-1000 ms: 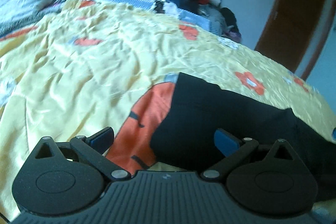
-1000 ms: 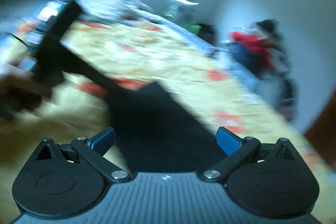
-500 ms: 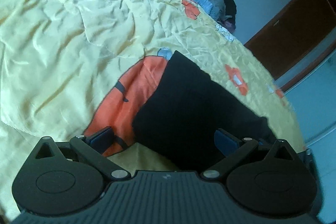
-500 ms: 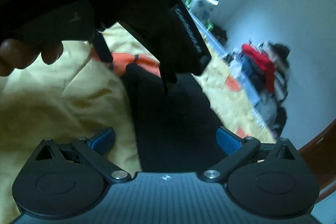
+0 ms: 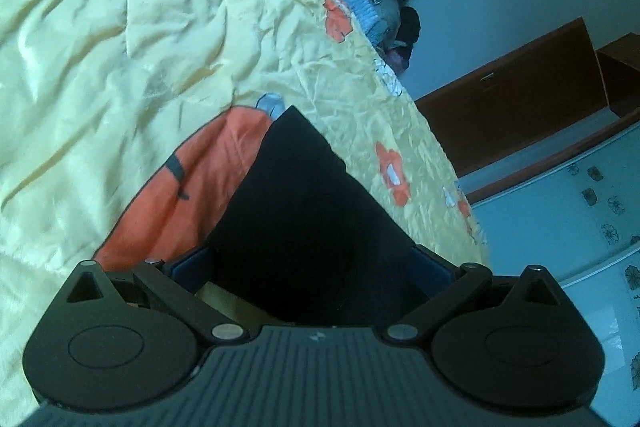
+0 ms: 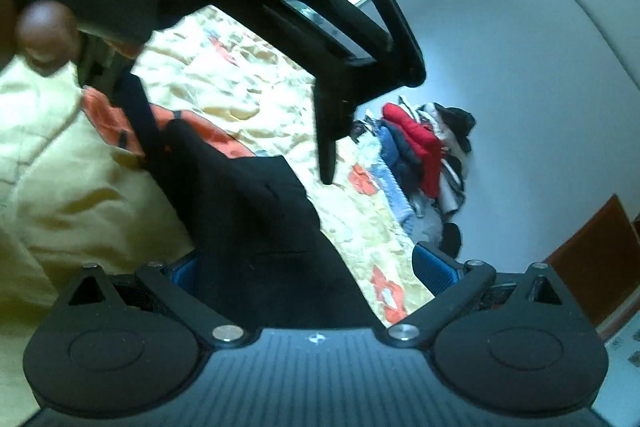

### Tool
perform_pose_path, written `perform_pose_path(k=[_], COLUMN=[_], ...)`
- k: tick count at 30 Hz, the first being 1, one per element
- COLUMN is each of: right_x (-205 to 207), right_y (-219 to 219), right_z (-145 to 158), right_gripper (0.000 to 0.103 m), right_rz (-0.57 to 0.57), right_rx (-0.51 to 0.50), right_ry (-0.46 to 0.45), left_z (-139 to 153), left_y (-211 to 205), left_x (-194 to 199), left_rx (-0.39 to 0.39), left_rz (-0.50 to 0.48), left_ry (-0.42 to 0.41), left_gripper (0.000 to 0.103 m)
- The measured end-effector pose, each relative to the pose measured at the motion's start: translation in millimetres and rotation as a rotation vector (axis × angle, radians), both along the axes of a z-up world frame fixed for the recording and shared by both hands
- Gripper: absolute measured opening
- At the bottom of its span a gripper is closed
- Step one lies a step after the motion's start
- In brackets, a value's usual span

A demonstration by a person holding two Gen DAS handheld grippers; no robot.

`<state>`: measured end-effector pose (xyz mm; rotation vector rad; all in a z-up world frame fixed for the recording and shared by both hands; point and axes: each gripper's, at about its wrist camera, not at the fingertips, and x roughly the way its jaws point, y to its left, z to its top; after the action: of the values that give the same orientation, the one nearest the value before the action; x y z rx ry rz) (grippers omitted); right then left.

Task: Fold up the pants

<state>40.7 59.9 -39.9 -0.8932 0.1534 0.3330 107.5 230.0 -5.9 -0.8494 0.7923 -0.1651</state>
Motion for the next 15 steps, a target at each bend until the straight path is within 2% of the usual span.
perform_pose_path(k=[7, 9, 10, 11, 13, 15], right_x=[4.1, 9.7, 15.9, 19.3, 18.9, 17.9], right_y=[20.5, 22.8, 24.6, 25.6, 27.3, 25.2], right_z=[-4.8, -4.3, -6.7, -7.9, -13.1, -15.9], right_gripper=[0.103, 0.095, 0.078, 0.054, 0.031, 0.027], right_rz=[0.085, 0.104, 0.109, 0.119, 0.124, 0.131], right_rx=[-0.091, -0.095, -0.097, -0.096, -0.098, -0.096], right_ry=[0.008, 0.031, 0.061, 0.088, 0.117, 0.112], left_z=[4.8, 4.6, 4.3, 3.9, 2.7, 0.9], left_y=[1.2, 5.8, 7.5, 9.0, 11.6, 13.8], left_x=[1.6, 0.3, -0.5, -0.9, -3.0, -5.5], left_rx=[0.001, -0.019, -0.025, -0.029, -0.026, -0.01], left_rz=[-0.012, -0.011, -0.012, -0.018, -0.019, -0.02], left_ry=[-0.036, -0.052, -0.055, -0.056, -0.05, -0.039], left_gripper=[0.102, 0.102, 0.102, 0.102, 0.102, 0.102])
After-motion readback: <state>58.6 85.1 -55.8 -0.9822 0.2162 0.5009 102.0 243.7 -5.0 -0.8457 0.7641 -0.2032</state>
